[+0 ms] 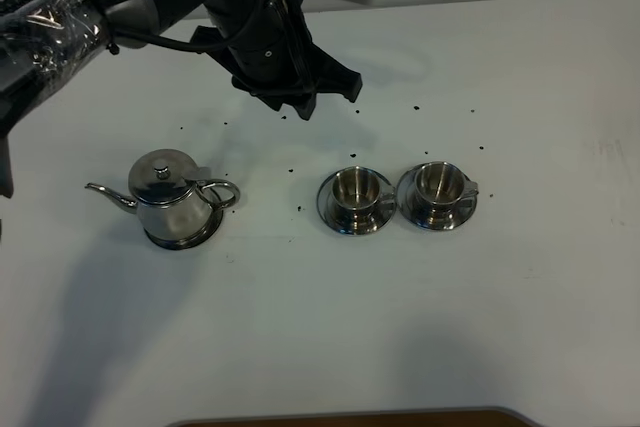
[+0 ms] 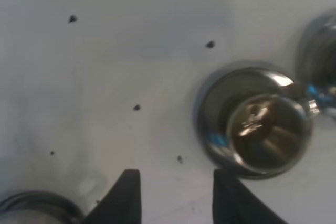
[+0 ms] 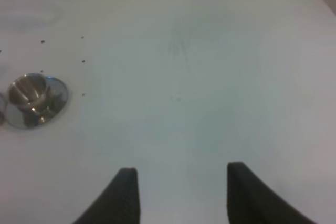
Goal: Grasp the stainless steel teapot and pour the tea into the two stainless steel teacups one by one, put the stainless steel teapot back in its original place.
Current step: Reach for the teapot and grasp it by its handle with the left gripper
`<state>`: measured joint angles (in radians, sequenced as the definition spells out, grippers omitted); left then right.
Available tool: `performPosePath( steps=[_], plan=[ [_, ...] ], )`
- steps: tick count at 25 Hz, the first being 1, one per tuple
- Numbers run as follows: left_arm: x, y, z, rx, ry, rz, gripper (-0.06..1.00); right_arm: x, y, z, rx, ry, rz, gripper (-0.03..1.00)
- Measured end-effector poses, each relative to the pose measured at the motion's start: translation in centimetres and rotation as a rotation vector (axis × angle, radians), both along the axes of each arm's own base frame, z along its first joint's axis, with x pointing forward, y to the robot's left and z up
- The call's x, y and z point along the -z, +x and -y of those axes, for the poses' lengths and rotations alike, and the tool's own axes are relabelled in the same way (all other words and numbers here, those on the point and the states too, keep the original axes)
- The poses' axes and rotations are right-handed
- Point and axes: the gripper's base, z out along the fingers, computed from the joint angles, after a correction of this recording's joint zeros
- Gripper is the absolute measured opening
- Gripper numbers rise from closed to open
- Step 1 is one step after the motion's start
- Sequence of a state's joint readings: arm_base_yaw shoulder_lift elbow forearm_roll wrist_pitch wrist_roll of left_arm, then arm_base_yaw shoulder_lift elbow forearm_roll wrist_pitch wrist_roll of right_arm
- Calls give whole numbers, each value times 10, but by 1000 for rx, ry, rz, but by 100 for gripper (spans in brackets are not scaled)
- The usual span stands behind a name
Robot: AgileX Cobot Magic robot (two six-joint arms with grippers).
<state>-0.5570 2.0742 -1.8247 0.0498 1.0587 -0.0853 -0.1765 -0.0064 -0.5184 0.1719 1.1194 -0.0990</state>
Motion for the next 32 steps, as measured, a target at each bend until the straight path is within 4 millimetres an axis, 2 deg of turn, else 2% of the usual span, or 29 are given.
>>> performPosePath(
  steps=[3,9,16,27,32],
  plan=[
    [13,3,-3,-3,45,-34,37,0,0,0,0,0,0,39],
    [58,13,-4,-17,111,-119,37,0,0,0,0,0,0,39],
    [91,17,-3,-13,153,-175,37,0,0,0,0,0,0,39],
    [91,13,-13,-7,264,-223,37,0,0,0,0,0,1,39],
    [91,12,-12,-12,252,-238,37,0,0,0,0,0,1,39]
  ],
)
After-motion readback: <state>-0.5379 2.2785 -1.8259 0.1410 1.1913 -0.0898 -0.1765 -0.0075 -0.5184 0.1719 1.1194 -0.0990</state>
